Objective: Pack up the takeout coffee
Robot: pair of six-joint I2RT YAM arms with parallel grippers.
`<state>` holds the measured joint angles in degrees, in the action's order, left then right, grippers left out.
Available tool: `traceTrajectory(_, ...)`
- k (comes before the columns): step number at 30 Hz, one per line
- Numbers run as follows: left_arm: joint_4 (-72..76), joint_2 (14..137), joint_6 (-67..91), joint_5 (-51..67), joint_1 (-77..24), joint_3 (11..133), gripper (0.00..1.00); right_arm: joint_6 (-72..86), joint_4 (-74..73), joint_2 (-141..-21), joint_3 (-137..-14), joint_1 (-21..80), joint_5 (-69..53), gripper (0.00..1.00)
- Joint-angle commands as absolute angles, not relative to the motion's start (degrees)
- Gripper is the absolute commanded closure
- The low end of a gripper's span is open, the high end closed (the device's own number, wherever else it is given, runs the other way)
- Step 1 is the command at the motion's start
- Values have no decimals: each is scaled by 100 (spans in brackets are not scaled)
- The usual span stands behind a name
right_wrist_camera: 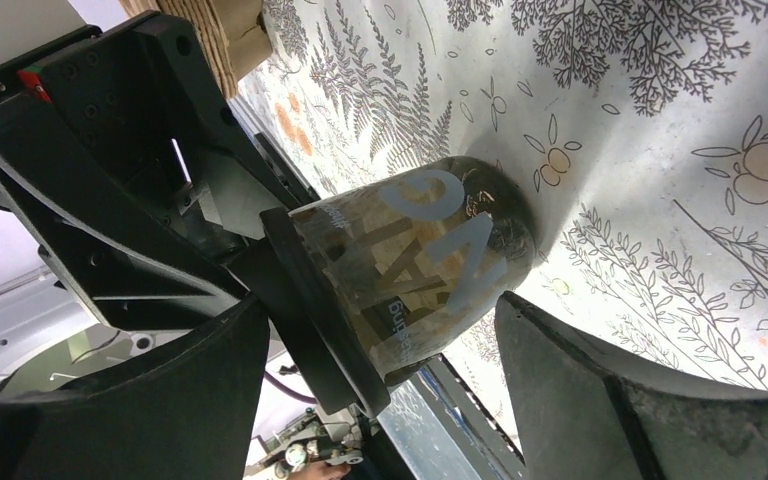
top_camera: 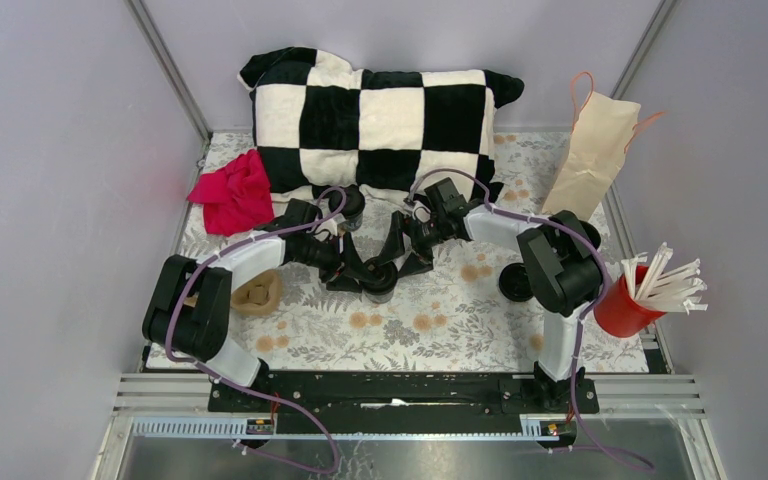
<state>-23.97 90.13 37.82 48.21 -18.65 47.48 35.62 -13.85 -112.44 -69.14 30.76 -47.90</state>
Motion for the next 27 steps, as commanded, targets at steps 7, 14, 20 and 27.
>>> traceTrajectory(7, -2949, 9773, 3239, 2001, -1999, 4224, 50, 3658, -1931, -12192, -5728, 3310, -2396, 15)
traceTrajectory(14, -2976, 9365, 3135, 2378, -2017, 4502, 49, 2898, -2443, -11105, -6671, 3298, -3093, 2)
traceTrajectory(20, -3399, 9251, 3062, 2907, -2015, 5597, 42, 2670, -2654, -10596, -7174, 3296, -3492, 0)
traceTrajectory(27, -3862, 8976, 3050, 3054, -2013, 6417, 31, 2213, -3416, -10176, -8034, 3300, -2948, 0)
